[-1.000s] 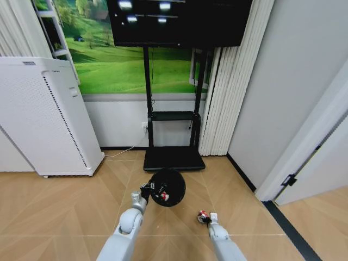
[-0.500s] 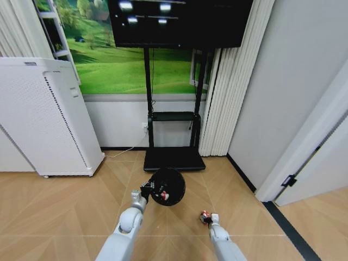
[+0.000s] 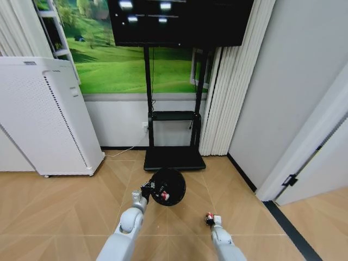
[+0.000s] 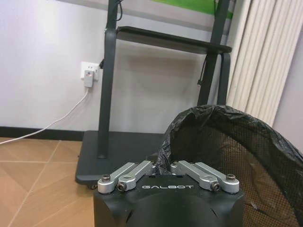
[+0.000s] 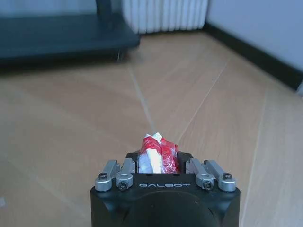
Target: Pick up the trash bin and place the garbage on the floor into it.
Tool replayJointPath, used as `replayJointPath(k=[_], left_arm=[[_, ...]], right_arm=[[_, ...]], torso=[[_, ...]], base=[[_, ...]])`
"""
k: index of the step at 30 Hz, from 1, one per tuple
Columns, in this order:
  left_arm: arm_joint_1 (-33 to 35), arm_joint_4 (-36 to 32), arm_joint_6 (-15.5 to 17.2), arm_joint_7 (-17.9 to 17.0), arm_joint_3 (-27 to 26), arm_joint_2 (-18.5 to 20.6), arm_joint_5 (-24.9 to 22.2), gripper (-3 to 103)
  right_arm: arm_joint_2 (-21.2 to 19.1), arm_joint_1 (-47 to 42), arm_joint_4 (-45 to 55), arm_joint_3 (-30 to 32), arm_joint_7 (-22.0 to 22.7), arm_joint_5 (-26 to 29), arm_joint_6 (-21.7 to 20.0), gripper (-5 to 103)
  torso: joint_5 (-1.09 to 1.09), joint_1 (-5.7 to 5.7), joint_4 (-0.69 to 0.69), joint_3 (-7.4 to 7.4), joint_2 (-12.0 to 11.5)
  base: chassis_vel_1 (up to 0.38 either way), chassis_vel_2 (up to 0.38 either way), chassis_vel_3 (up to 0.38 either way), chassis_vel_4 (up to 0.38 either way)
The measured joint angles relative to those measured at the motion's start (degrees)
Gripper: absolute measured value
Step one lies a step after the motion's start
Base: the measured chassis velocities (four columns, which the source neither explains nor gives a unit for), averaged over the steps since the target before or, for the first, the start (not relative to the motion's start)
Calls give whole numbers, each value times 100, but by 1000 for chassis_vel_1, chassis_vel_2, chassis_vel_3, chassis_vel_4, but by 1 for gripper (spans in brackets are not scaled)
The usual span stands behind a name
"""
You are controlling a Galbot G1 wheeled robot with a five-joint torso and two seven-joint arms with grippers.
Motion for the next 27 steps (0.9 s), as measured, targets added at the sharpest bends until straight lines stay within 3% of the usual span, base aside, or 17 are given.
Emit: replayJointPath(k=[1, 5, 7, 9, 15, 17, 22, 27], left_arm=[[10, 33, -4, 4, -34, -9, 23, 7], [19, 77, -15, 17, -58, -18, 45, 7], [23, 107, -17, 26, -59, -31, 54, 7], [19, 168, -22, 35, -33, -75, 88, 7], [-31, 230, -23, 26, 165, -99, 107, 7], [-46, 233, -19, 10, 312, -106, 107, 7], [-46, 273, -17, 4, 436, -186, 164, 7], [-16, 241, -34, 3, 552, -267, 248, 7]], right_arm=[[-2, -191, 577, 170, 8, 103, -85, 41], [-40, -437, 1320, 373, 11, 274, -200, 41], [-55, -578, 1782, 470, 11, 401, -304, 41], [-116, -914, 3080, 571, 25, 803, -564, 41], [-255, -1425, 4255, 245, -175, 742, -615, 41], [-319, -1617, 4775, -151, -339, 589, -637, 41], [-374, -1596, 4881, -975, -312, 323, -703, 41], [-397, -1226, 4323, -1765, -286, -196, -773, 41]], torso=[[2, 0, 2, -1, 1], [-6, 0, 0, -2, 1], [-1, 0, 0, -1, 1], [-5, -1, 3, -3, 3], [-3, -1, 1, -3, 3], [-4, -1, 1, -3, 4], [-2, -1, 2, -3, 4], [-4, -1, 2, -2, 4]], base=[[0, 0, 0, 0], [0, 0, 0, 0], [0, 0, 0, 0], [0, 0, 0, 0], [0, 0, 0, 0], [0, 0, 0, 0], [0, 0, 0, 0], [0, 0, 0, 0]])
